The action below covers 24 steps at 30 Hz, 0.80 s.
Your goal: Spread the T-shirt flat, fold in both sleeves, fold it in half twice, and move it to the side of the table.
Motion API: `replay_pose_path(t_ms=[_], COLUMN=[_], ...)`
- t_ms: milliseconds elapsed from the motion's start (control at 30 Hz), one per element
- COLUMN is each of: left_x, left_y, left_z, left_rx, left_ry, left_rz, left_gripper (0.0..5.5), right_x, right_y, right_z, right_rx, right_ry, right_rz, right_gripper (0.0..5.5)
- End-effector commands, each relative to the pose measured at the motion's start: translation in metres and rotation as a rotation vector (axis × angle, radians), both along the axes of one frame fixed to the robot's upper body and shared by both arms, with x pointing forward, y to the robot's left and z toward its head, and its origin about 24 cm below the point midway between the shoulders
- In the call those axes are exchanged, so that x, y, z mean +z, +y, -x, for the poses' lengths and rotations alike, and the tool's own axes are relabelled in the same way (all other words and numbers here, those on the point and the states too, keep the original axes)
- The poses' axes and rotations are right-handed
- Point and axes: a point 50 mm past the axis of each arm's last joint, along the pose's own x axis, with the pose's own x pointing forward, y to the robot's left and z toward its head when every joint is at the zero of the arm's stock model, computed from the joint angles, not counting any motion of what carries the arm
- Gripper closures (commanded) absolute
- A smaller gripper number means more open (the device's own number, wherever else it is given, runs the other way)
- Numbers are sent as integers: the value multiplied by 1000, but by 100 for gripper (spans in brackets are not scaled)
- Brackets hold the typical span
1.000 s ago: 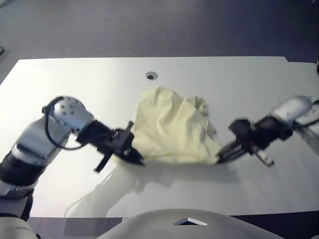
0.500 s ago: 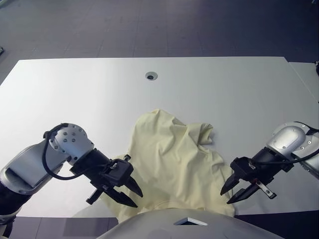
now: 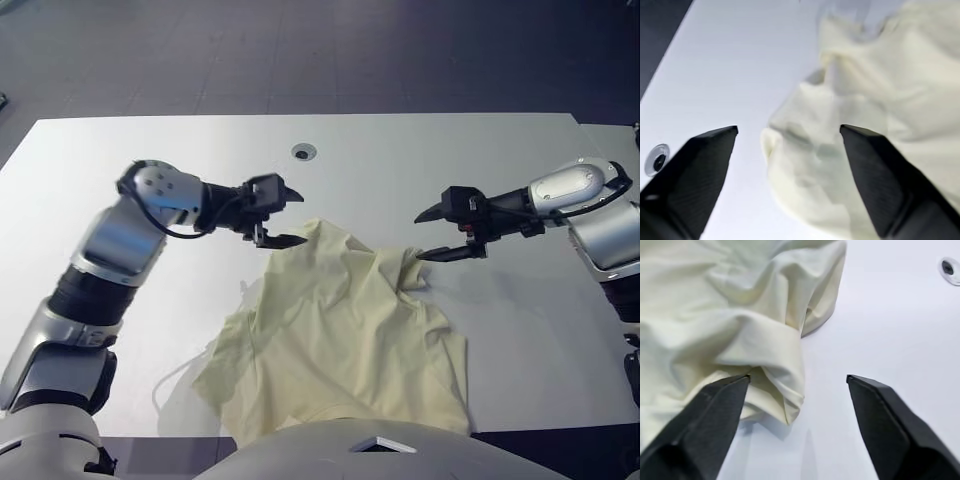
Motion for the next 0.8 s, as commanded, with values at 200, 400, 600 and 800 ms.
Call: replay_pose_path(t_ms=[200,400,600,800], left_x=[-44,-59,-88,-107], left_y=[-35,-51,-54,-49], left_z=[28,46,70,72], left_rx=[-18,33,-18,59], left_ry=[-71,-228,-259,-223], left_rz=[13,-5,-122,-150], left_gripper=[14,10,10,10], right_x=[-35,-59,-76,-65], right_y=[5,7,-6,-5], right_z=[-5,0,-16,-66], right_rx=[-16,-40,-51,-199], right_ry=[-137,-168,-308,-699], right_rz=[108,146,286,300], right_gripper=[39,11,11,11])
